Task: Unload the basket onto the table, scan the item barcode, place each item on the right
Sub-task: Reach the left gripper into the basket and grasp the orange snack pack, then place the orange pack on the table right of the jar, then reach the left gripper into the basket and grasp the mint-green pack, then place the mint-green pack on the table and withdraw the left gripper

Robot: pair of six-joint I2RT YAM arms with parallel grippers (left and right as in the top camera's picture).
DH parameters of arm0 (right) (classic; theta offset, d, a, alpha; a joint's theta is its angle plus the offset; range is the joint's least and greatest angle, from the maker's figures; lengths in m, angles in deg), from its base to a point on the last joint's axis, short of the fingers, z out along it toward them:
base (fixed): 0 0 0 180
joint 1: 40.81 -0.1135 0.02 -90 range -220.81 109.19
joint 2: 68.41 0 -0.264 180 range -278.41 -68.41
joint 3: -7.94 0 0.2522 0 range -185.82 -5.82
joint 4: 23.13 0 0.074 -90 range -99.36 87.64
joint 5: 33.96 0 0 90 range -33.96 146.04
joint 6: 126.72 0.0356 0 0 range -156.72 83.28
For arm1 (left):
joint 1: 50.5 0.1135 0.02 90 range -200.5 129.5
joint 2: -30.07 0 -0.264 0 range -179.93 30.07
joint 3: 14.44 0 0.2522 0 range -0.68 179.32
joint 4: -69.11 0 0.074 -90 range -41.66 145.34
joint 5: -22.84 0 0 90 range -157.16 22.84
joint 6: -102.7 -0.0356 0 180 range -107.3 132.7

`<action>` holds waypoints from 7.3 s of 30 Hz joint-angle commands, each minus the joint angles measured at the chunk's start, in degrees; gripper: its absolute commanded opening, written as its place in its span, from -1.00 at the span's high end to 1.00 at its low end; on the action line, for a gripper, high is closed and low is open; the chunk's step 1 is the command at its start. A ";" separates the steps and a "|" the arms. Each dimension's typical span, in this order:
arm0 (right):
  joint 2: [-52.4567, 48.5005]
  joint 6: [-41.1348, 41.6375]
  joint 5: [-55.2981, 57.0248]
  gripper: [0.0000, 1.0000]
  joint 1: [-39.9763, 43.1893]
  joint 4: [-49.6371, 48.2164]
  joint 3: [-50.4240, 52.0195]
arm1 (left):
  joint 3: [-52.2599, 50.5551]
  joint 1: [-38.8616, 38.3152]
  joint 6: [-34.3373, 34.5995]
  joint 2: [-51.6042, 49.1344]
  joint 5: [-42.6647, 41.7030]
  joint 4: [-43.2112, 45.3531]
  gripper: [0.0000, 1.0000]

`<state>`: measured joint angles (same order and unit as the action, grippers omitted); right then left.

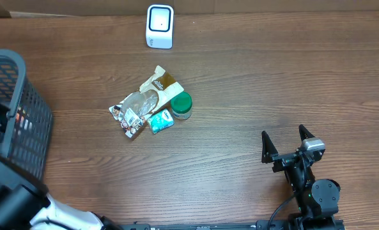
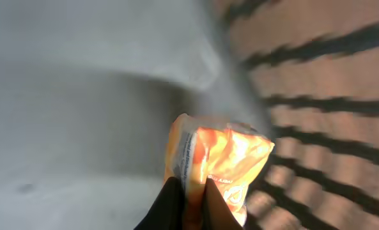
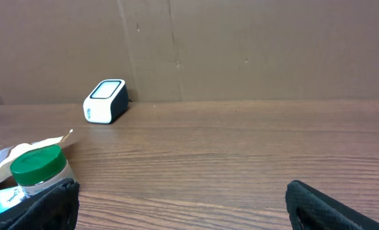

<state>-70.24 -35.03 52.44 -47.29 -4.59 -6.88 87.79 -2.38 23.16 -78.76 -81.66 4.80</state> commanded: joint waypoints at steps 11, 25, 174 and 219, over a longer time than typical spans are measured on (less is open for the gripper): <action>0.37 -0.04 0.52 -1.00 -0.31 -0.20 0.59 | 8.37 -17.84 -1.40 36.17 -5.66 -9.03 0.92; 0.37 -0.04 0.52 -1.00 -0.31 -0.20 0.59 | -2.38 -67.47 5.46 17.22 -4.66 2.10 0.92; 0.37 -0.04 0.52 -1.00 -0.31 -0.20 0.59 | -12.28 -87.60 4.22 9.68 18.91 -1.33 0.92; 0.37 -0.04 0.52 -1.00 -0.31 -0.20 0.59 | 18.56 -35.23 -21.20 11.02 -0.50 -24.39 -0.99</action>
<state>-70.24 -35.03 52.44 -47.29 -4.61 -6.88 105.15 -37.37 4.15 -68.42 -80.22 -19.85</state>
